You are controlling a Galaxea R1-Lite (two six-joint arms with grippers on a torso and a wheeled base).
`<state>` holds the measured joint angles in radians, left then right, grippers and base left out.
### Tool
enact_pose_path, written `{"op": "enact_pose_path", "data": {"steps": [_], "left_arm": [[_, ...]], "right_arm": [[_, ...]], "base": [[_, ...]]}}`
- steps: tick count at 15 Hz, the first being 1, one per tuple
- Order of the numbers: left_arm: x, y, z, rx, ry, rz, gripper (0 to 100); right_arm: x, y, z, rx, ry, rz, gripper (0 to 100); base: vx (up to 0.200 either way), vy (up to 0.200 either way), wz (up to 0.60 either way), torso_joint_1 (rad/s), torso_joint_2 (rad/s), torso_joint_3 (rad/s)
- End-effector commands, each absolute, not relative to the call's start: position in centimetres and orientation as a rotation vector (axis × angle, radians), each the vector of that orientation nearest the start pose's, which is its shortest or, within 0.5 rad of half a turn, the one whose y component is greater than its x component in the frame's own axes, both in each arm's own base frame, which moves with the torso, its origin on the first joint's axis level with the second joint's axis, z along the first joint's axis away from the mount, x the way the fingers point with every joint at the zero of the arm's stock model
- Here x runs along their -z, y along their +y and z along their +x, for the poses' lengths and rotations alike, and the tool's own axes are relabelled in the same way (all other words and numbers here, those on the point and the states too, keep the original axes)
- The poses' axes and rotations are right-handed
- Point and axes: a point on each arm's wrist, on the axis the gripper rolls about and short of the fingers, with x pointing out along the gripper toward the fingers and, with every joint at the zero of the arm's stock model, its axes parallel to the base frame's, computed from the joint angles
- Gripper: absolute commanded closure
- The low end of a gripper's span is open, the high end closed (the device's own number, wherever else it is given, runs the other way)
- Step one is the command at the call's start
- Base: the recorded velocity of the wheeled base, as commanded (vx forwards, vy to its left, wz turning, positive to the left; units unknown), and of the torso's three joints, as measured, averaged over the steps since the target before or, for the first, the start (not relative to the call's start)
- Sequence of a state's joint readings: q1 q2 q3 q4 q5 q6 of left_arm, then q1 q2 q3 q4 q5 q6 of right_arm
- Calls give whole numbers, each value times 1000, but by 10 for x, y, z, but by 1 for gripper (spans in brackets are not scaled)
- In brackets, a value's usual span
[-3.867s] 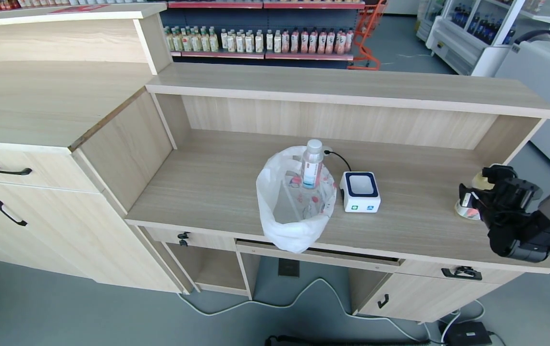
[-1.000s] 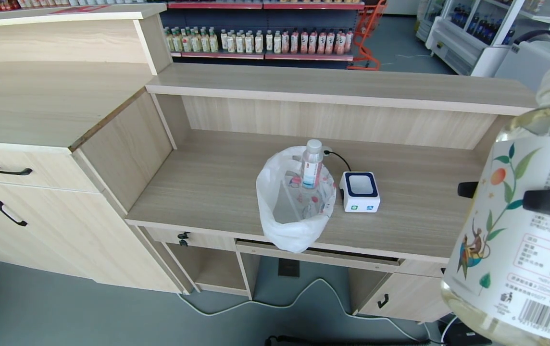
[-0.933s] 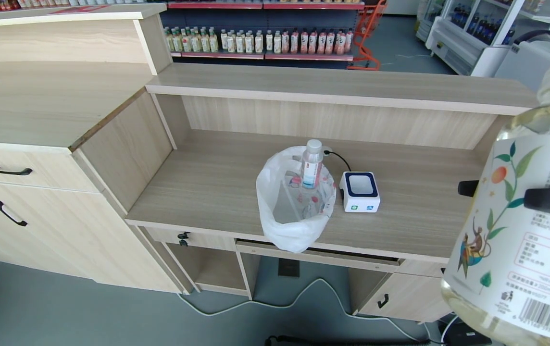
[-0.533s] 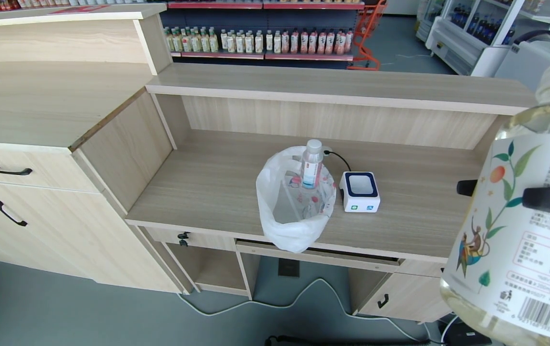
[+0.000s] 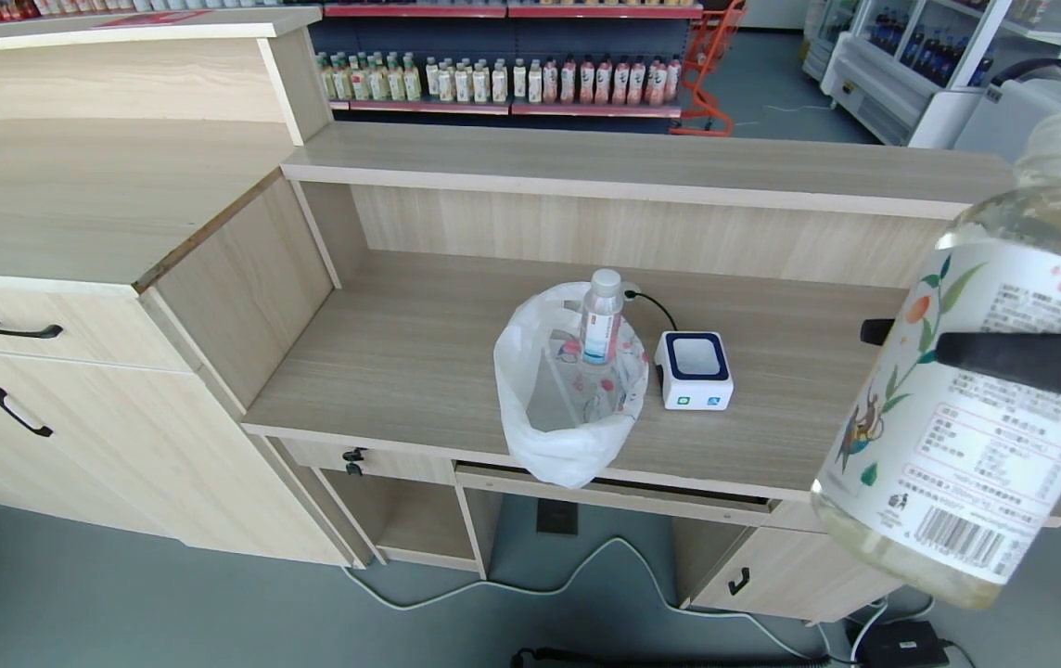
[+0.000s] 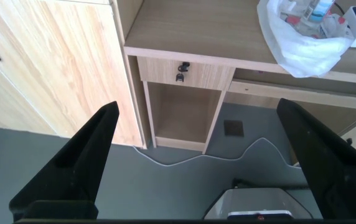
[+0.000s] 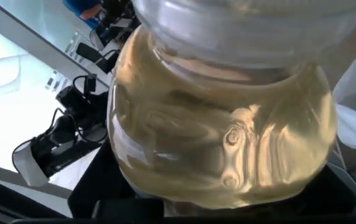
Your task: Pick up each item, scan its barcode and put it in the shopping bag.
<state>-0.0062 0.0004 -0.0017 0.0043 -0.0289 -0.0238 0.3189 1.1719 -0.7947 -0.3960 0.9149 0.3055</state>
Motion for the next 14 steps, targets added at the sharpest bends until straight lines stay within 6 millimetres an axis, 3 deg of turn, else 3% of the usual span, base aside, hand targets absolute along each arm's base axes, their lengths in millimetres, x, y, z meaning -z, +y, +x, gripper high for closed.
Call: {"op": "enact_pose_path", "data": {"steps": [1, 3, 5, 7, 10, 12, 14], "left_arm": [[-75, -1, -23, 35, 4, -25, 0], [-75, -1, -23, 35, 3, -23, 0], [-75, -1, -23, 35, 4, -25, 0], [-75, -1, -23, 35, 4, -25, 0], [-75, -1, -23, 35, 3, -23, 0], [-75, -1, -23, 35, 3, -23, 0], [-75, -1, -23, 35, 4, -25, 0]], "right_arm": [[-264, 63, 194, -952, 119, 112, 100], [-247, 43, 241, -813, 9, -12, 100], [-231, 35, 282, -758, -146, -184, 100], [-202, 31, 336, -739, -337, -443, 100], [-190, 34, 384, -744, -496, -593, 100], [-187, 31, 429, -760, -687, -770, 100], [-177, 30, 448, -807, -763, -858, 100]], "base": [[0, 0, 0, 0, 0, 0], [0, 0, 0, 0, 0, 0], [0, 0, 0, 0, 0, 0], [0, 0, 0, 0, 0, 0], [0, 0, 0, 0, 0, 0], [0, 0, 0, 0, 0, 0], [0, 0, 0, 0, 0, 0]]}}
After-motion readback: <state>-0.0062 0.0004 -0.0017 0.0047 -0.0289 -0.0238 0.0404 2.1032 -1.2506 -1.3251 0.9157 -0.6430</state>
